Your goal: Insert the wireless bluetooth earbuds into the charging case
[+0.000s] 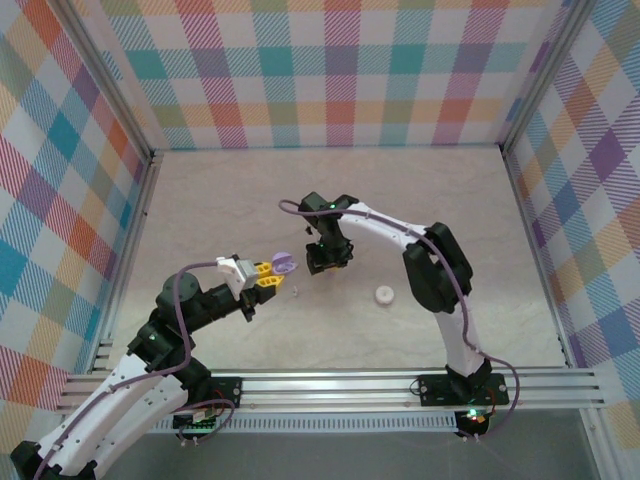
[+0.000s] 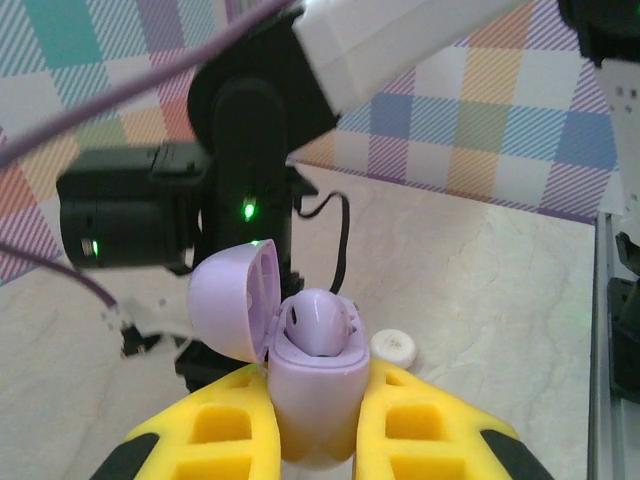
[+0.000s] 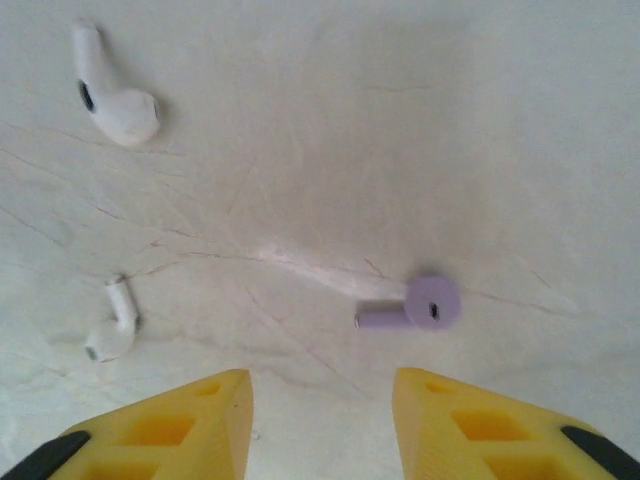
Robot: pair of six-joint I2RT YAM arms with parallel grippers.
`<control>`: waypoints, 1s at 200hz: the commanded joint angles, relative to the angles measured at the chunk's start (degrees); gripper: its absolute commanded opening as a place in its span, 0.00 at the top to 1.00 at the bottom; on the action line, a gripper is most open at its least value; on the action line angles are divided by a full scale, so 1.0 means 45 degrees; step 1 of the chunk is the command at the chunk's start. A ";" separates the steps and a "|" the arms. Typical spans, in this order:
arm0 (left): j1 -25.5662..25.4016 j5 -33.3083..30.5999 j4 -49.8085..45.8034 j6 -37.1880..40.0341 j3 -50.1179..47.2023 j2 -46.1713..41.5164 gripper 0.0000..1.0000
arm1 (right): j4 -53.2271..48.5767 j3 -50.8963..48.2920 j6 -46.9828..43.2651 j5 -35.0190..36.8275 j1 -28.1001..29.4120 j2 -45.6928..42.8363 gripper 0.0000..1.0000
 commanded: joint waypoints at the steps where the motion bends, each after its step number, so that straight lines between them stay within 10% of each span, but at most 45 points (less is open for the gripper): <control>1: -0.0082 0.0405 0.0260 0.0014 0.0395 0.0117 1.00 | 0.0447 -0.0691 0.2308 0.0618 -0.0104 -0.1351 0.55; 67: -0.0097 0.1070 0.0316 0.0310 0.0619 0.0399 1.00 | 0.1977 -0.2602 0.6336 0.0521 -0.0086 -0.0924 0.71; 200: -0.0097 0.1233 -0.0559 0.0793 0.0542 -0.0284 1.00 | 0.1117 -0.1124 0.6072 0.1635 -0.0102 0.0928 0.66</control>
